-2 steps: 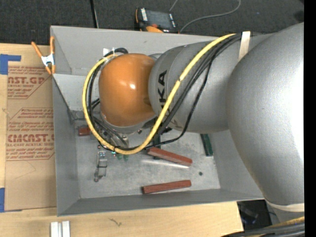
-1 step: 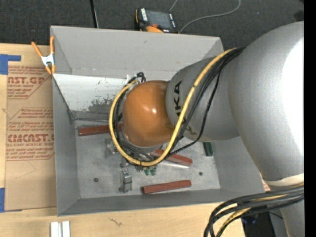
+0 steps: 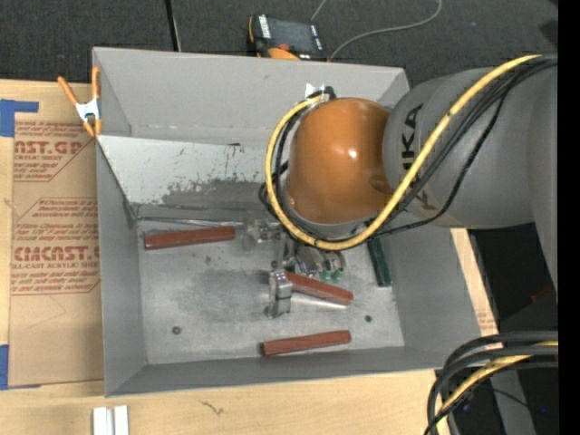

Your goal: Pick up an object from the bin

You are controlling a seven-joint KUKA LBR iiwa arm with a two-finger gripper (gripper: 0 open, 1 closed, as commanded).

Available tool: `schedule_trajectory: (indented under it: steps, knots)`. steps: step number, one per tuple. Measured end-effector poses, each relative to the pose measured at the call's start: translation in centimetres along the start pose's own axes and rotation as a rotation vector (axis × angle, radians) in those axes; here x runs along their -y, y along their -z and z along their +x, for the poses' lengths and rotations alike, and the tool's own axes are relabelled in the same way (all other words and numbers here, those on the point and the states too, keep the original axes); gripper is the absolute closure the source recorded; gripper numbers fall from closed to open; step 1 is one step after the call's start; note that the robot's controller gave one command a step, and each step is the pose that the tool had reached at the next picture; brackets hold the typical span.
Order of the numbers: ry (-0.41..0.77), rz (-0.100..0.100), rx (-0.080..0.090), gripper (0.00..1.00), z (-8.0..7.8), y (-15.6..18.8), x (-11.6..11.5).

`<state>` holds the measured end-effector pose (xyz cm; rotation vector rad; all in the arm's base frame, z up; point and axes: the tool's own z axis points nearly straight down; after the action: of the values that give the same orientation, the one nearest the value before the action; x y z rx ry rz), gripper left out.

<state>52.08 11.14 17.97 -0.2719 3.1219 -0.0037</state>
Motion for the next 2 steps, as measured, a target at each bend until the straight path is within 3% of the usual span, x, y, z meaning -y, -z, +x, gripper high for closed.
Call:
schedule_trajectory:
  steps: [1, 2]
  knots:
    - [0.184, -0.005, -0.014, 0.00, 3.0, -11.0, 4.6]
    - [0.151, 0.000, -0.003, 0.00, 2.7, -5.3, 10.7]
